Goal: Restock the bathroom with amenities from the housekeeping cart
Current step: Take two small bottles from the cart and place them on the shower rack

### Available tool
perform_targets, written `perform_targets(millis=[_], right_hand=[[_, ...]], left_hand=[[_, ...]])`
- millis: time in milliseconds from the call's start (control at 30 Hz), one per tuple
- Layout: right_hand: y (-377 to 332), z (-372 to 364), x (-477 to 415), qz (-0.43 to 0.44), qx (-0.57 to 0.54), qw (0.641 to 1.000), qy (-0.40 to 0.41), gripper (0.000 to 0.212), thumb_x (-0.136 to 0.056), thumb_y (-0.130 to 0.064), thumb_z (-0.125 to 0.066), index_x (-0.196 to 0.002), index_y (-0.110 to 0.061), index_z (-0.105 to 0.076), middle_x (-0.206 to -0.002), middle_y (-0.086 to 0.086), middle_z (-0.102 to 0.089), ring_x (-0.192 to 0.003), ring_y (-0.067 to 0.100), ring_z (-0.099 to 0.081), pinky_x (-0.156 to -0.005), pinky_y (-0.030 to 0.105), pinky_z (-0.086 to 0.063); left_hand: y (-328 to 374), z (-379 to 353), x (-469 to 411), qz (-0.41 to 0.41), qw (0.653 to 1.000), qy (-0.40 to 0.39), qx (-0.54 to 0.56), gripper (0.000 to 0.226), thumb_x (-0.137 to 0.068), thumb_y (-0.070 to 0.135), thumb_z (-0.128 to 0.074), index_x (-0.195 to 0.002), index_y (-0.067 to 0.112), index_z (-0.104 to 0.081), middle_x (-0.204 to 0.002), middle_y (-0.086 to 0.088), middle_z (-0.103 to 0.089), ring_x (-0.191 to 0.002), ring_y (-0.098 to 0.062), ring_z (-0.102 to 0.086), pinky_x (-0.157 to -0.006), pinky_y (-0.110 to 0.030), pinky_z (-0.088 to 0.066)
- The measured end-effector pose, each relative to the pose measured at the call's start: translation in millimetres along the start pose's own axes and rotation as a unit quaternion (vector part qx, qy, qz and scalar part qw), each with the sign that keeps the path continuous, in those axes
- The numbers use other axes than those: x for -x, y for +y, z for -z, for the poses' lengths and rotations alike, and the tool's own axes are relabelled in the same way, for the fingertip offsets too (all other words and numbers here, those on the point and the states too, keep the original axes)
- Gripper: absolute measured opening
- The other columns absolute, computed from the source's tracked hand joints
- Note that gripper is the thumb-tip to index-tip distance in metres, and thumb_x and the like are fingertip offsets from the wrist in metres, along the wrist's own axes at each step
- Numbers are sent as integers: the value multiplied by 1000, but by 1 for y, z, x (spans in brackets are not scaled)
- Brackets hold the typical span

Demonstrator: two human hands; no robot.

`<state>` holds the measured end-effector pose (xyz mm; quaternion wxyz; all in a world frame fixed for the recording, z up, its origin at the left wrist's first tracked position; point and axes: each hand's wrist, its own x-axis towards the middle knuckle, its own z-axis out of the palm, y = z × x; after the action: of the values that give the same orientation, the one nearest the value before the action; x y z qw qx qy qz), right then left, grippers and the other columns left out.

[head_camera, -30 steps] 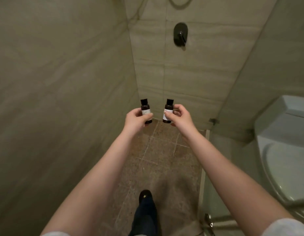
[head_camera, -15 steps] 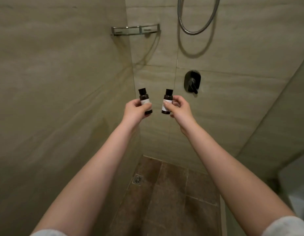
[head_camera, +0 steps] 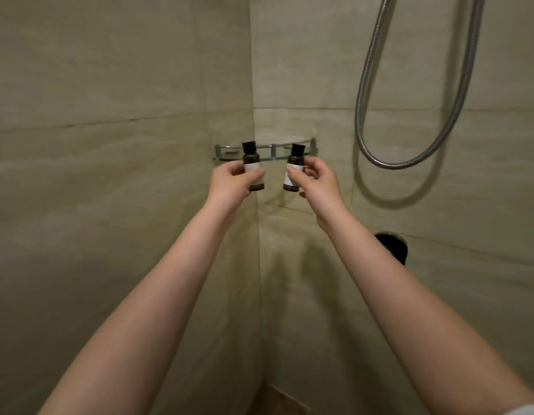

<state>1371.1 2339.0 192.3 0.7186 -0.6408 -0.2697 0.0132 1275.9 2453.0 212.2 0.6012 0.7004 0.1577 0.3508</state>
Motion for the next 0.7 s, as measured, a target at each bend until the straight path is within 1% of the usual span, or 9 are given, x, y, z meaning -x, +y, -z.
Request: perform_targets(millis=[67, 167, 233, 300, 433, 533, 567, 633, 700], right_hand=[[-10, -5, -27, 17, -9, 1000, -6, 36, -86, -18, -65, -121, -12, -56, -105, 5, -62, -82, 7, -59, -59, 9, -43], [-20, -13, -66, 36, -13, 999, -8, 34, -86, -18, -65, -119, -13, -58, -100, 4, -63, -79, 6, -59, -63, 13, -45], [-24, -21, -89, 50, -10, 999, -1, 33, -82, -24, -68, -114, -19, -61, -100, 2, -66, -86, 11, -63, -77, 25, -51], [-28, -29, -108, 58, 10, 998, 6, 37, -76, -33, -69, -111, -24, -61, -103, 0, -68, -93, 15, -65, -86, 35, -52], [-32, -44, -145, 73, 25, 997, -5, 35, -87, -17, -64, -119, -9, -56, -95, 2, -62, -81, 10, -61, -71, 21, -50], [-28, -48, -172, 75, 65, 995, -2, 35, -86, -17, -65, -119, -9, -56, -92, 0, -61, -82, 12, -60, -69, 21, -46], [-26, -48, -181, 74, 82, 994, -3, 35, -85, -18, -66, -118, -10, -56, -89, -4, -59, -81, 11, -59, -69, 21, -45], [-22, -47, -196, 66, 116, 991, -13, 35, -84, -18, -67, -117, -11, -57, -87, -5, -57, -82, 11, -58, -74, 25, -47], [-19, -44, -210, 58, 165, 984, -45, 36, -82, -18, -68, -116, -12, -58, -96, 1, -61, -91, 17, -60, -81, 33, -50]], left_hand=[[13, -3, -25, -23, 1000, 5, -9, 10, -83, 15, -67, -80, 25, -64, -77, 10, -64, -72, -3, -59, -64, -17, -46], [29, -6, -59, -56, 998, 3, -11, 10, -83, 14, -67, -92, 18, -66, -78, 11, -63, -69, 1, -58, -52, -5, -44], [38, -8, -81, -71, 997, 1, -15, 18, -83, 11, -67, -102, 10, -66, -78, 9, -63, -66, 3, -58, -48, -3, -42], [43, -7, -102, -78, 997, -3, -25, 20, -84, 11, -67, -103, 8, -66, -77, 9, -62, -62, 4, -58, -48, -5, -41], [46, -3, -142, -75, 996, -14, -45, 28, -84, 13, -67, -111, 6, -64, -87, 4, -62, -73, -2, -57, -58, -11, -42], [41, -5, -168, -72, 994, -34, -75, 33, -83, 12, -68, -114, 4, -62, -97, -2, -62, -84, -11, -59, -61, -11, -42], [38, -5, -177, -70, 993, -40, -90, 33, -82, 12, -69, -114, 4, -62, -97, -2, -62, -84, -11, -58, -60, -11, -42], [31, -6, -193, -59, 990, -52, -121, 31, -81, 11, -70, -111, 4, -63, -89, 0, -62, -70, -6, -56, -56, -11, -42], [24, -9, -207, -49, 985, -69, -151, 29, -80, 11, -71, -108, 6, -64, -79, 4, -60, -62, -2, -52, -52, -10, -42]])
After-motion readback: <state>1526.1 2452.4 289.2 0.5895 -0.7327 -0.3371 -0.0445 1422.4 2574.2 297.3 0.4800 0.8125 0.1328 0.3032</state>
